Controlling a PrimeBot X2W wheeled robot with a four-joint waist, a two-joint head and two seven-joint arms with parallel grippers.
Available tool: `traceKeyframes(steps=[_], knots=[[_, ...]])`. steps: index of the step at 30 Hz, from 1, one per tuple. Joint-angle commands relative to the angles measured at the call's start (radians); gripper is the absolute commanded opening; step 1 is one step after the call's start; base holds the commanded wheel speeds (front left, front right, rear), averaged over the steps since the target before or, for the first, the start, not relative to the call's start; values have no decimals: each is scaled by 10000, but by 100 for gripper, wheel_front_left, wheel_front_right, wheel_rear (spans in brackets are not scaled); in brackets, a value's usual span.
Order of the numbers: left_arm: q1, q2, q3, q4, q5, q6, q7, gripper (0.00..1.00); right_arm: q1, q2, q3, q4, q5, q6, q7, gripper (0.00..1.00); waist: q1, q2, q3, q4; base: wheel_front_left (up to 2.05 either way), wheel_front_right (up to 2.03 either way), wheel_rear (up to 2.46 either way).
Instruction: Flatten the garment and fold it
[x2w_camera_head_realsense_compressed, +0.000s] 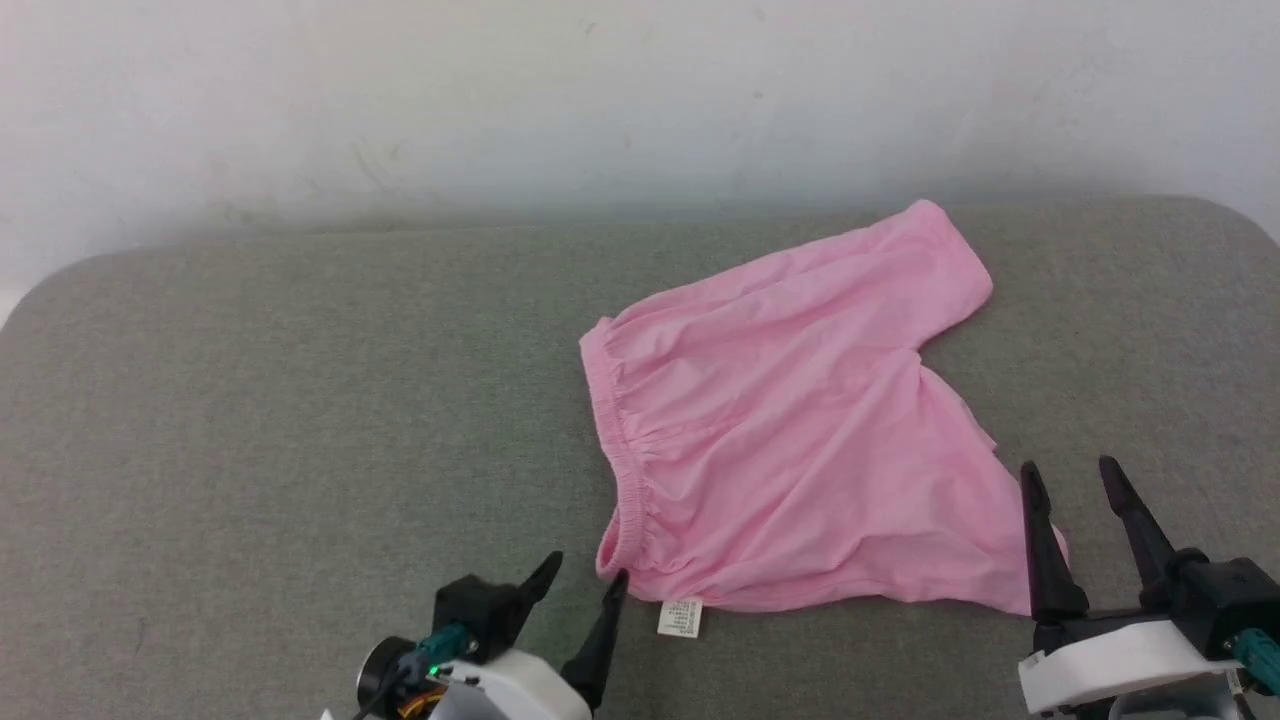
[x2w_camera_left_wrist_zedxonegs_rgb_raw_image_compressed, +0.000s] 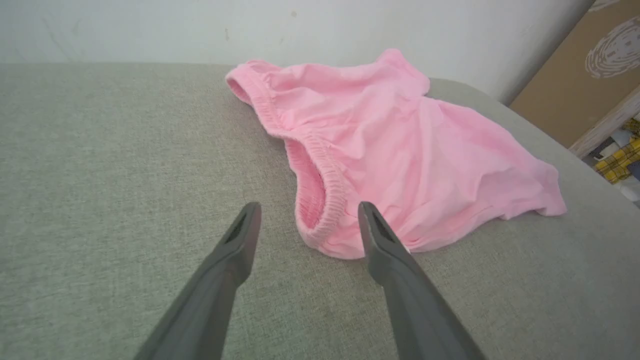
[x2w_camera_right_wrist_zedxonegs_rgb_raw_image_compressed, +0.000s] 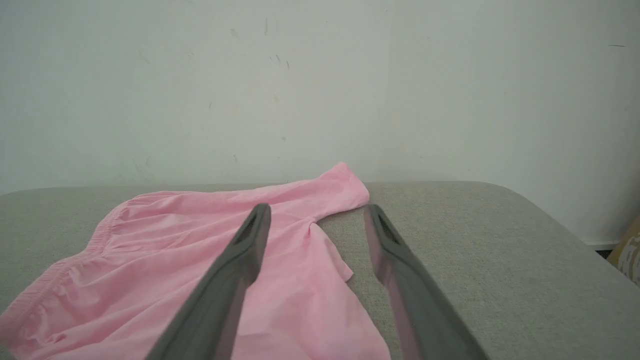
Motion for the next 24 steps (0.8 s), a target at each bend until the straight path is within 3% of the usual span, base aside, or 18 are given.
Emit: traceKeyframes(steps=[1,6,21,22,23,24], knots=[[-306,108,-172,-31,-161,-73,555,100,32,67,-2,-187,-75,-11,27,100,0,0,246,-277,0,0,0],[-732,309,-326,-165,-264,57,1955,100,-65,134,-69,-445,-154,-11,162,100,0,0,498,-540,0,0,0],[-1110,409,-162,801,-2,1262,3484,100,-297,182,-54,-433,-227,-11,224,100,0,0,1079,-830,0,0,0],[-1090,396,-166,863,-31,1289,3557,73,-296,183,-60,-417,-243,-11,239,100,0,0,1084,-818,0,0,0],[-1080,384,-178,905,-56,1291,3574,24,-294,183,-57,-397,-261,-11,267,100,0,0,1078,-798,0,0,0],[-1068,371,-197,940,-77,1281,3564,0,-288,184,-49,-372,-285,-11,313,100,0,0,1059,-766,0,0,0]])
